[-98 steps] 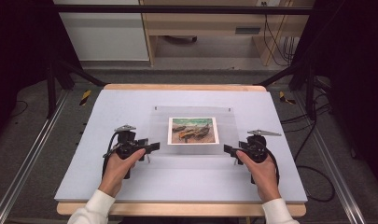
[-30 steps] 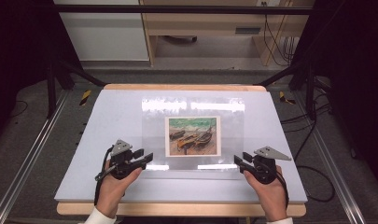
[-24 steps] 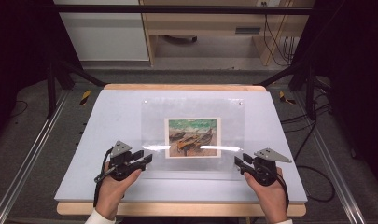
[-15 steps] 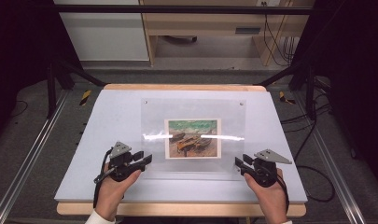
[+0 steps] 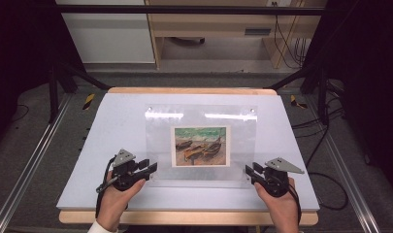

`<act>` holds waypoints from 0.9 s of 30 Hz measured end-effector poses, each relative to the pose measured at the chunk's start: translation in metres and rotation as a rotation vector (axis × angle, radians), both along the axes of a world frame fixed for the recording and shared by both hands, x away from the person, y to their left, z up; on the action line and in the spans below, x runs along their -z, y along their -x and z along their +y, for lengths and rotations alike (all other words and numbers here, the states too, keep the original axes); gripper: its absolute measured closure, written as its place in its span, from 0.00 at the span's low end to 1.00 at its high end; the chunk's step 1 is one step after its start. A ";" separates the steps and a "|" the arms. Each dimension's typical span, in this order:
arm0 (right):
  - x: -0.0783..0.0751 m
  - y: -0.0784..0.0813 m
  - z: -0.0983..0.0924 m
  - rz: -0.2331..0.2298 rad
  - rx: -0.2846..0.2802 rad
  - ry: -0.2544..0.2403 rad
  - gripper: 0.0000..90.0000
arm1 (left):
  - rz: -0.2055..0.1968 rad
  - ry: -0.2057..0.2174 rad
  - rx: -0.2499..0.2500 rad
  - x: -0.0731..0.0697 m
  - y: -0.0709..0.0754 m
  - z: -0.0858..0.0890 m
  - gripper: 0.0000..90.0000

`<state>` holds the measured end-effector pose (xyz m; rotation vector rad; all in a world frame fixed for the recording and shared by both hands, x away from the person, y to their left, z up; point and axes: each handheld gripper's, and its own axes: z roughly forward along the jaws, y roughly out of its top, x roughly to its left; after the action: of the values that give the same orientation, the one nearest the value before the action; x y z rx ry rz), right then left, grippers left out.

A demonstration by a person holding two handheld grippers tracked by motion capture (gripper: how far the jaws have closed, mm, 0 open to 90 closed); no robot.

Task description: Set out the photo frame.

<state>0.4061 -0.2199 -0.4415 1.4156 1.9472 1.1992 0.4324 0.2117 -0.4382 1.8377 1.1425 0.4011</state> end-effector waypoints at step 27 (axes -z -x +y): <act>0.002 0.009 0.000 0.004 0.006 0.016 0.79 | 0.037 0.043 0.012 0.003 0.009 0.003 0.71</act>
<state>0.3975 -0.2203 -0.4433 1.4159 1.9491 1.1769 0.4236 0.2146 -0.4410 1.8202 1.1561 0.3352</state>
